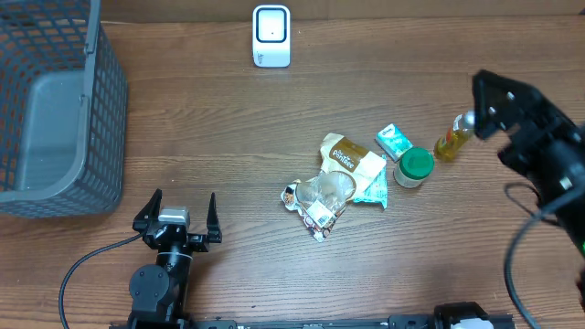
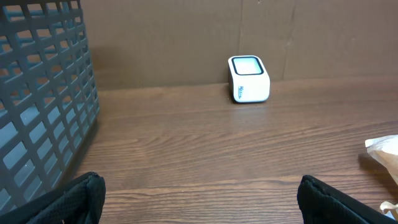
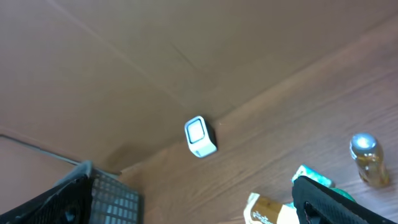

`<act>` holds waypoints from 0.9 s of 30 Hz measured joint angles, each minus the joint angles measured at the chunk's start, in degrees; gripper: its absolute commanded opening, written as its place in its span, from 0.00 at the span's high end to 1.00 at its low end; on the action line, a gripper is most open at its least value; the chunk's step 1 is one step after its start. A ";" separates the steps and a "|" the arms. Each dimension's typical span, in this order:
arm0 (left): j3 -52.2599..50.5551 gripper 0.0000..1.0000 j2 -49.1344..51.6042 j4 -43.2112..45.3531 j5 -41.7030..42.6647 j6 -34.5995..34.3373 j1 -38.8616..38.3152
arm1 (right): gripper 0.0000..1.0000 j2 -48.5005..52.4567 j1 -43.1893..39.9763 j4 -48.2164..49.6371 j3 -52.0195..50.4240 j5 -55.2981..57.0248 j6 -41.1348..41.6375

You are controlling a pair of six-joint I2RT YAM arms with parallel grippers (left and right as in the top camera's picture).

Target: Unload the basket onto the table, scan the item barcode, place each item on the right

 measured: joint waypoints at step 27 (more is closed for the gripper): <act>0.00 0.00 0.00 0.02 0.00 0.00 0.00 | 0.00 -11.65 0.00 -7.02 -11.72 -0.02 0.00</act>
